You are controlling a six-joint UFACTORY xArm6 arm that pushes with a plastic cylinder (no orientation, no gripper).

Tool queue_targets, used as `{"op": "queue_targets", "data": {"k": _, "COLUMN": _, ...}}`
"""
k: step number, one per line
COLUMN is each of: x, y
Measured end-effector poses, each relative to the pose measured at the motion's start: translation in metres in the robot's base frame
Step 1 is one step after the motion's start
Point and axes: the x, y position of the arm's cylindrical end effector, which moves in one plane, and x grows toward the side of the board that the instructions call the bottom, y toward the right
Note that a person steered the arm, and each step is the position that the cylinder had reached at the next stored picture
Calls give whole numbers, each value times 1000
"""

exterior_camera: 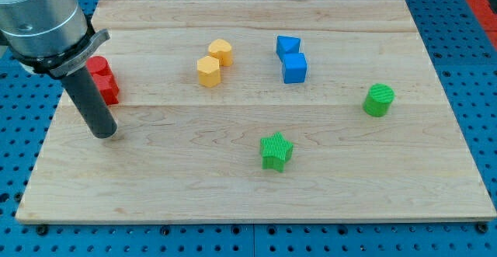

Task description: Slightly adjust the red star close the red circle

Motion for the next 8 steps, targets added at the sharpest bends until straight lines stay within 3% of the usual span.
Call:
{"op": "queue_targets", "data": {"k": 2, "x": 0, "y": 3}}
{"op": "queue_targets", "data": {"k": 4, "x": 0, "y": 61}}
{"op": "queue_targets", "data": {"k": 8, "x": 0, "y": 70}}
